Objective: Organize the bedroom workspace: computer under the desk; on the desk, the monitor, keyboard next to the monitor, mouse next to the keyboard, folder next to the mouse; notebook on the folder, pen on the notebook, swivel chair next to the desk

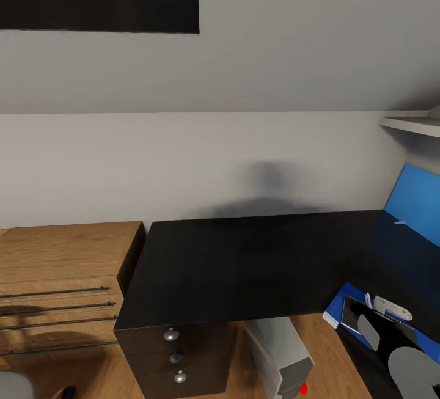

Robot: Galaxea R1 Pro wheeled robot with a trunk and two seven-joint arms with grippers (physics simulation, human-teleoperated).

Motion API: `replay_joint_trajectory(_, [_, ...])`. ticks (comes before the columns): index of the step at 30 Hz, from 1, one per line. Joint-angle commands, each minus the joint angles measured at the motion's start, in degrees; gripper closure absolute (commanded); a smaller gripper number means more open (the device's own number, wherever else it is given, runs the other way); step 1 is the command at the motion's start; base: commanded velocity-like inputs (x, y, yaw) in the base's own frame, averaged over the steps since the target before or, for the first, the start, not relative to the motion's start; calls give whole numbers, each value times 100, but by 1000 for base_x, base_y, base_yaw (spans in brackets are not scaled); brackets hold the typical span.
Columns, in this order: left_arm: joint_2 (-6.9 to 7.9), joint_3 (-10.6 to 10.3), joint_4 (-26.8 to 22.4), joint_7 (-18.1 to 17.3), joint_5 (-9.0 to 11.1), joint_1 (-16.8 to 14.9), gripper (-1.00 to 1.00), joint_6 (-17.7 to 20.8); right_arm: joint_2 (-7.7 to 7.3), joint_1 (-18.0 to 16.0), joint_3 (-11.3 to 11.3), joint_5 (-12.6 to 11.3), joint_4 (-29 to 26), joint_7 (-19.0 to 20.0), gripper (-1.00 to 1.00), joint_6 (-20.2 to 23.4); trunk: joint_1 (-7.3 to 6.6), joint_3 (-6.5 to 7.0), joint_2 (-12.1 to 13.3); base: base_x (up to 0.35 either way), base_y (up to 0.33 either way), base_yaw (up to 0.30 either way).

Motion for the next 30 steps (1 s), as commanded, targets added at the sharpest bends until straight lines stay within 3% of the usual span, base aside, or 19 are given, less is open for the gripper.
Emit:
replay_joint_trajectory(1, [4, -27, -9, 34, 60, 0, -100, -22, -1, -1, 15, -44, -20, -21, -100, 28, -22, 12, 37, 0, 0, 0])
replay_joint_trajectory(20, [4, -28, -9, 34, 60, 0, -100, -22, 22, -1, 13, -50, -240, -8, -100, 29, -439, 354, 799, 0, 0, 0])
replay_joint_trajectory(28, [4, -26, -9, 34, 60, 0, -100, -22, 112, 24, -8, -59, -1124, -25, -100, 106, -615, 497, 1120, 0, 0, 0])
replay_joint_trajectory(29, [4, -24, -9, 34, 60, 0, -100, -22, 317, 125, -10, -49, -1871, -46, -100, 305, -615, 497, 1120, 0, 0, 0])
replay_joint_trajectory(30, [4, -22, -9, 34, 60, 0, -100, -22, 433, 251, -14, -44, -2218, -57, -100, 457, -615, 497, 1120, 0, 0, 0])
